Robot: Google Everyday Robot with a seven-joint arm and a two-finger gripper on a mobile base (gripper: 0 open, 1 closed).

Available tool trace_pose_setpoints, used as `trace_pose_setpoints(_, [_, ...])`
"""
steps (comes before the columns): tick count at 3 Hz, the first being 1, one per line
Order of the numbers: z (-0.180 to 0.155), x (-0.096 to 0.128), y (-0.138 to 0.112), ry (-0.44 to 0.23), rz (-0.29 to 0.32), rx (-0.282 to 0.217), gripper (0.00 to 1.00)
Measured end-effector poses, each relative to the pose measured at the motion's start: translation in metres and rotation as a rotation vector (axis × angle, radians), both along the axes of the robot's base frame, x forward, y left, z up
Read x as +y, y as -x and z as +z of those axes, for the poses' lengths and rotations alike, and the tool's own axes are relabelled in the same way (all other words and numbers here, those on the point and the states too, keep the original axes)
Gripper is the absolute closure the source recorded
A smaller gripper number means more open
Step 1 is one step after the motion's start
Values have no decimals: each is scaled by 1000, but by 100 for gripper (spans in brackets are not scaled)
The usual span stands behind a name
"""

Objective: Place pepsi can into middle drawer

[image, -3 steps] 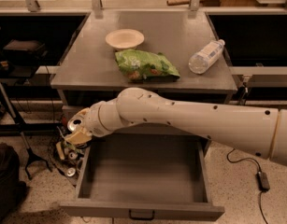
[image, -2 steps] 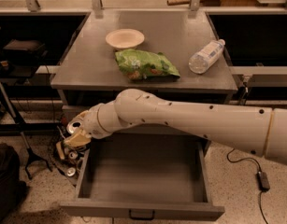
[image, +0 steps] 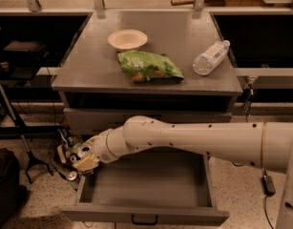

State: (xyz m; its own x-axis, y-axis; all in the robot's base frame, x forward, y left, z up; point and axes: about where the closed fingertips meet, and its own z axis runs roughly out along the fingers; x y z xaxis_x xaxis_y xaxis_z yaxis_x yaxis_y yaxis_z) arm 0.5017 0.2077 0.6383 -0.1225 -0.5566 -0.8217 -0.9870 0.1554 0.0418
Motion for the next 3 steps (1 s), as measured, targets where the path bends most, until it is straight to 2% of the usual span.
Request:
trace_pose_setpoints(1, [-47,2,10,-12,-33,63,100])
trace_pose_setpoints(2, [-83,15,9,-36,-85,103,100])
trace_pose_setpoints(3, [-111,23,-3,-48,-158,122,100])
